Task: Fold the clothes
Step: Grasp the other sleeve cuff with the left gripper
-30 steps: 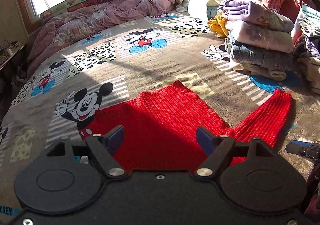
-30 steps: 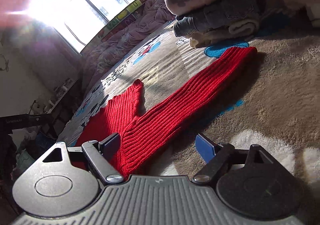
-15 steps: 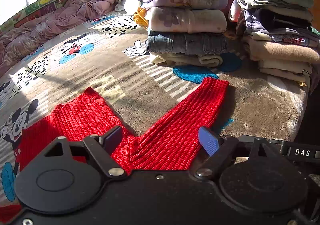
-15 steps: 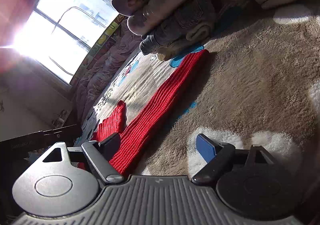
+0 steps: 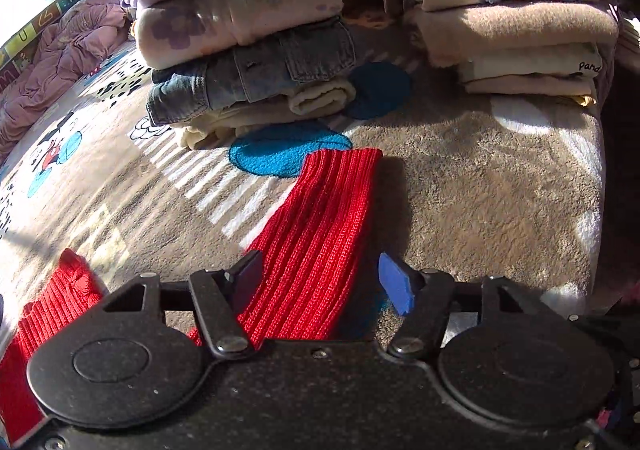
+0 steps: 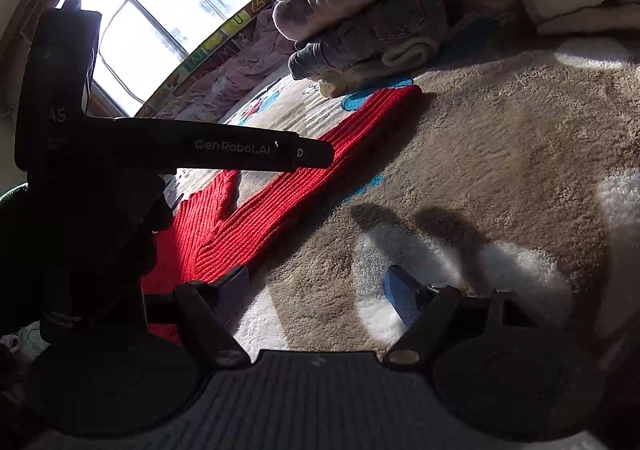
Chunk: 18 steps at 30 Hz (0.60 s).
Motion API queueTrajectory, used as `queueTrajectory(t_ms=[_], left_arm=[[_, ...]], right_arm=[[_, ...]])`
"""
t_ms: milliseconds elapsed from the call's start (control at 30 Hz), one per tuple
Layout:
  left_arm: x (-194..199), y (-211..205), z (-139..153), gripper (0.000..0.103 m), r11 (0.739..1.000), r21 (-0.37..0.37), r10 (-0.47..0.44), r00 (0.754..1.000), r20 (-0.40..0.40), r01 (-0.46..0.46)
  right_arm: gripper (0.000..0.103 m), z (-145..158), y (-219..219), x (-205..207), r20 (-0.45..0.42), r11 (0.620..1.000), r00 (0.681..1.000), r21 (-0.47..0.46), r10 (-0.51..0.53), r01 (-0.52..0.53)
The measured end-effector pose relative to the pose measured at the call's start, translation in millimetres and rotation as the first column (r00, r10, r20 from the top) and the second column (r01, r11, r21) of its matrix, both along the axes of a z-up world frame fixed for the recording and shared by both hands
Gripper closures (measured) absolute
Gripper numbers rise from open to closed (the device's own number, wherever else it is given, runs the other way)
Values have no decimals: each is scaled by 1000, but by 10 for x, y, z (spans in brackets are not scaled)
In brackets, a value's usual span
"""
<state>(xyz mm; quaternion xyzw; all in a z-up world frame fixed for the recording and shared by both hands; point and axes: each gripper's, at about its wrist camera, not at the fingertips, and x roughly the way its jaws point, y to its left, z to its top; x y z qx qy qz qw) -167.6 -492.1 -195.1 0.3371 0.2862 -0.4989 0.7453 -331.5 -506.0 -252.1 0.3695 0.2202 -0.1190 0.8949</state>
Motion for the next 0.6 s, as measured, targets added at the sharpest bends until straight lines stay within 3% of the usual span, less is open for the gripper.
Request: queueTrajectory(t_ms=[133, 200, 333, 367, 400, 433, 600], left_arm=[[-127, -189, -125, 43, 997, 56, -51, 997, 65, 47], [-212, -268, -212, 53, 993, 93, -78, 989, 122, 67], [-368, -383, -370, 58, 984, 155, -128, 963, 236, 93], [-393, -391, -376, 66, 983, 156, -134, 958, 253, 97], [-406, -380, -346, 85, 984, 148, -134, 955, 263, 97], [-418, -369, -315, 95, 985, 140, -134, 953, 273, 98], [-201, -113, 168, 95, 1000, -2, -28, 971, 237, 29]], right_arm=[[28, 39, 189, 111, -35, 993, 997, -98, 65, -68], [28, 50, 275, 149, -48, 986, 994, -133, 94, -100], [27, 64, 436, 251, -72, 969, 987, -190, 144, -155], [27, 67, 469, 274, -74, 966, 985, -200, 153, -165], [27, 71, 502, 298, -77, 962, 984, -209, 162, -175], [26, 75, 535, 322, -80, 958, 982, -219, 171, -184], [26, 104, 652, 416, -74, 945, 979, -256, 189, -202]])
